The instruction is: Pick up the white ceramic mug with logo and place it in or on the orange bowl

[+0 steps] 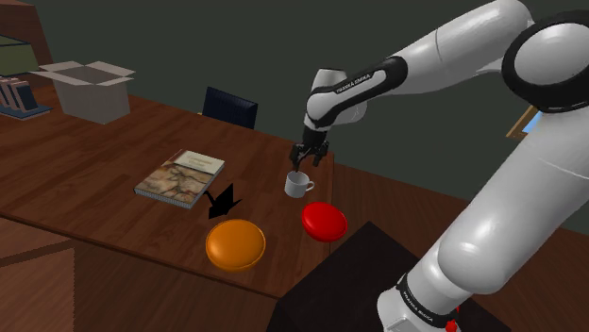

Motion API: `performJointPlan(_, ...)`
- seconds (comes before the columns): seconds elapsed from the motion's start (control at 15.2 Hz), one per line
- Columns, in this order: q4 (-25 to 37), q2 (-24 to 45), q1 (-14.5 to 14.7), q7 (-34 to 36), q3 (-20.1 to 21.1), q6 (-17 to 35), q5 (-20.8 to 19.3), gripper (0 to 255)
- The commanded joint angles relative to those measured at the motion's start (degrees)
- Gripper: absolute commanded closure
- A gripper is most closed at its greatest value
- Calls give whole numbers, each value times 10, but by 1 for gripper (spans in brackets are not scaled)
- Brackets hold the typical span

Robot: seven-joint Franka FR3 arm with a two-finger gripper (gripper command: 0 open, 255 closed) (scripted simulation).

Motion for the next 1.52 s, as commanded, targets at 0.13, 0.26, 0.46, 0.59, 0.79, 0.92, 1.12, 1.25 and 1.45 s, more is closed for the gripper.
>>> performJointPlan(0.13,49,92,-7,-10,-7,40,-5,0)
performJointPlan(0.26,79,137,-11,-14,-9,54,-7,0)
performJointPlan(0.46,128,204,-16,-19,-12,70,-10,0)
performJointPlan(0.59,165,248,-20,-22,-14,78,-12,0)
performJointPlan(0.79,225,315,-26,-26,-17,83,-14,0)
performJointPlan(0.92,250,341,-28,-28,-18,83,-14,0)
performJointPlan(1.12,252,359,-29,-29,-17,99,-13,0)
performJointPlan(1.25,253,371,-31,-29,-17,110,-13,0)
performJointPlan(1.45,256,387,-32,-29,-16,122,-12,0)
